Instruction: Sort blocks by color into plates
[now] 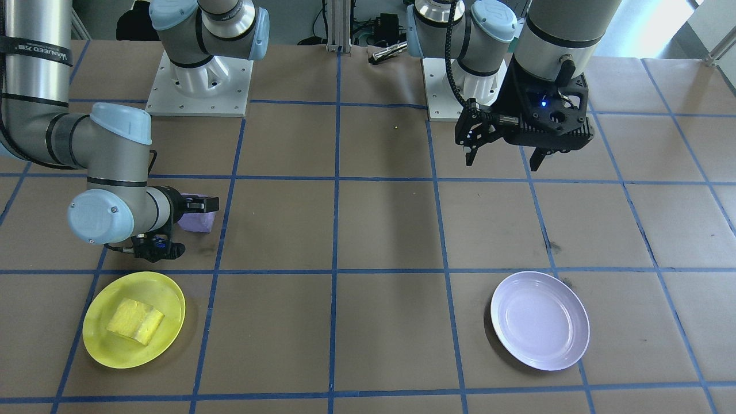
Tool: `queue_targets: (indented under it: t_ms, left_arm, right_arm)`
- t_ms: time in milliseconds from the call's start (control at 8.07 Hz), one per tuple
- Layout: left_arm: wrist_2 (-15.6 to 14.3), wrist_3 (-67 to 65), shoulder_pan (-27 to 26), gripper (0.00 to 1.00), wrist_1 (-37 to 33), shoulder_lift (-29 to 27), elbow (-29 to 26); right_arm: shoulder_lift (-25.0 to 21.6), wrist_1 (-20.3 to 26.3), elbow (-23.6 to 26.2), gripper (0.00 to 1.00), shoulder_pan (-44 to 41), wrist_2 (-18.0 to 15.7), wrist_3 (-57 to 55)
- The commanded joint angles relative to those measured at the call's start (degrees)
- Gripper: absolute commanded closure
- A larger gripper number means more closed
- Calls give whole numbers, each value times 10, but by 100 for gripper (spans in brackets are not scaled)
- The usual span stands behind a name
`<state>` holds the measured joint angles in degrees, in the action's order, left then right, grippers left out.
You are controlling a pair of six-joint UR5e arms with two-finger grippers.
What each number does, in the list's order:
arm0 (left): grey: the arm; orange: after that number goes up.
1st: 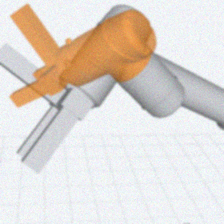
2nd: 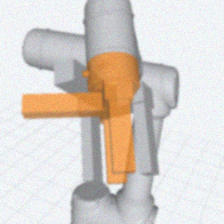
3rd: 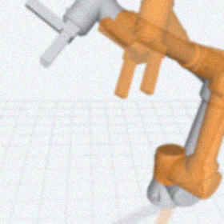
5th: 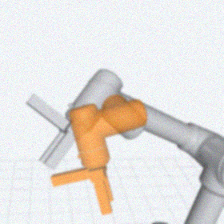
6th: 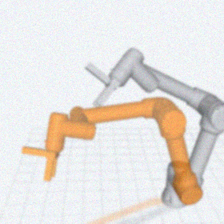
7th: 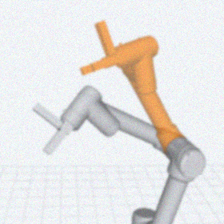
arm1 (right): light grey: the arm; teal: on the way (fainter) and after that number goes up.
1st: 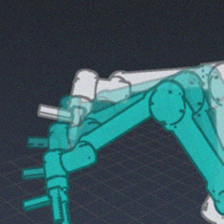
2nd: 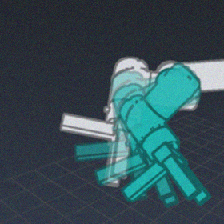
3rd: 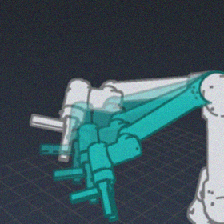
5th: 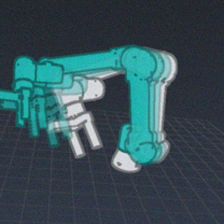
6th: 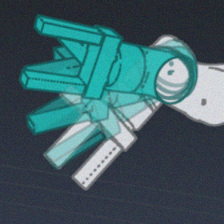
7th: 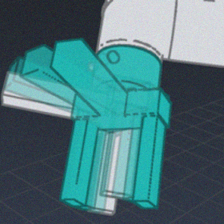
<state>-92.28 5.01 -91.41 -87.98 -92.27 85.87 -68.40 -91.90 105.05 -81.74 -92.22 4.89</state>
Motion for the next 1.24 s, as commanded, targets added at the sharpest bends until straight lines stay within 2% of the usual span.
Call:
queue_targets:
  t_ms: [0,124,248,372,619,743,1115]
  left_arm:
    - [0,0,0,0,1,0,0]
    - [0,0,0,0,-1,0,1]
    - [1,0,0,0,0,-1,0]
    - [2,0,0,0,-1,-2,1]
    - [0,1,0,0,-1,-1,0]
    - [1,1,0,0,0,-4,0]
    - [-3,3,2,0,-1,-3,-1]
  right_arm:
    - [2,-3,4,55,0,1,-7]
    - [-1,-4,4,92,0,5,-18]
    - [-2,-4,3,100,1,41,-20]
    - [-8,-9,-7,100,1,56,-43]
    - [-48,-4,-34,100,-1,61,-61]
    - [-56,-1,-53,100,-10,90,-75]
    - [-53,-9,-113,100,-136,141,-234]
